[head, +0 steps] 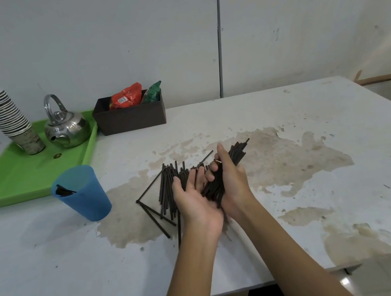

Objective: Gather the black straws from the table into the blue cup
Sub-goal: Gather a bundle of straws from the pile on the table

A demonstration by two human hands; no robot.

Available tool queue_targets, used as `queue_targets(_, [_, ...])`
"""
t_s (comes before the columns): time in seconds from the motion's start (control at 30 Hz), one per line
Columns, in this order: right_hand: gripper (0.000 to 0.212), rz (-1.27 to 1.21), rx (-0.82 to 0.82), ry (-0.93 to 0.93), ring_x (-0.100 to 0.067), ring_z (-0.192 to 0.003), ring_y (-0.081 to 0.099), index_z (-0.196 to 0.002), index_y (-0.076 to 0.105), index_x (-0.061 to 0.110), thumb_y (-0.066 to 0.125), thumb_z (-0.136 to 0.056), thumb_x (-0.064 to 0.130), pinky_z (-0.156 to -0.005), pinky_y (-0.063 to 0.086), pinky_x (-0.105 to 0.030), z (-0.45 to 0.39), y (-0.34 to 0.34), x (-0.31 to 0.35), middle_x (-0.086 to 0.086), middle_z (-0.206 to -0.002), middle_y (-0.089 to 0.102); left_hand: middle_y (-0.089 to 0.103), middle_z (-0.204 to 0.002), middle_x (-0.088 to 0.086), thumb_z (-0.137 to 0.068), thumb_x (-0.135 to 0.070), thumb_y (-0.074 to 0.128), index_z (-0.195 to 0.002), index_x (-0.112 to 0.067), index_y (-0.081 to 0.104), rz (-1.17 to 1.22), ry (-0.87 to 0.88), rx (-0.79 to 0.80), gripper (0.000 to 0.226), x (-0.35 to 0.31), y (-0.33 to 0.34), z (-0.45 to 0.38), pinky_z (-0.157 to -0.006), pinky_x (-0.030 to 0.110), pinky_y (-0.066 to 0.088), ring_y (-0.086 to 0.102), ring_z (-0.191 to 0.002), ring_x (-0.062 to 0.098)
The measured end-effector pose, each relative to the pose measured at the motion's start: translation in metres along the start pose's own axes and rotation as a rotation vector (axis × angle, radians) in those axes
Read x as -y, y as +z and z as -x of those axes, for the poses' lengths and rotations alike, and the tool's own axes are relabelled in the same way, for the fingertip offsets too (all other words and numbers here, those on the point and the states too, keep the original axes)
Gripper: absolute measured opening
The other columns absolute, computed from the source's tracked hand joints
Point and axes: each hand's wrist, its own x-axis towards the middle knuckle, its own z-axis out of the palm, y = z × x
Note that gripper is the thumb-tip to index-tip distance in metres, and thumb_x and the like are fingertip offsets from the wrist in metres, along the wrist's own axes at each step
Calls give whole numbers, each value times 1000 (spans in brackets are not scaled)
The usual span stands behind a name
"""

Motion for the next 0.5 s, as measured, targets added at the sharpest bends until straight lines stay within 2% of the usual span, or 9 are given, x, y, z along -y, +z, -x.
queue_targets(0.23, [45,127,22,-11,-17,-44,43,-55,48,16,71,-89,35,-49,45,-27,8,5,-4,-2,-52,42,68,-133,7,-99,-61,36,-134,-15,61,63,25,11,62,-4,4,1,-116,43,36,59,-129,26])
queue_targets(0.4, [51,199,74,-25,-17,-39,27,-54,30,19,65,-91,30,-42,32,-26,6,12,4,0,-47,23,65,-137,10,-99,-60,38,-137,-17,58,79,2,69,61,-6,2,5,-116,47,37,58,-130,29])
queue_targets(0.5, [48,297,92,-50,-18,-40,21,-54,26,19,60,-87,22,-41,27,-27,5,15,5,0,-46,20,65,-138,9,-99,-58,41,-135,-20,61,18,10,118,56,-10,1,6,-115,48,39,59,-130,29])
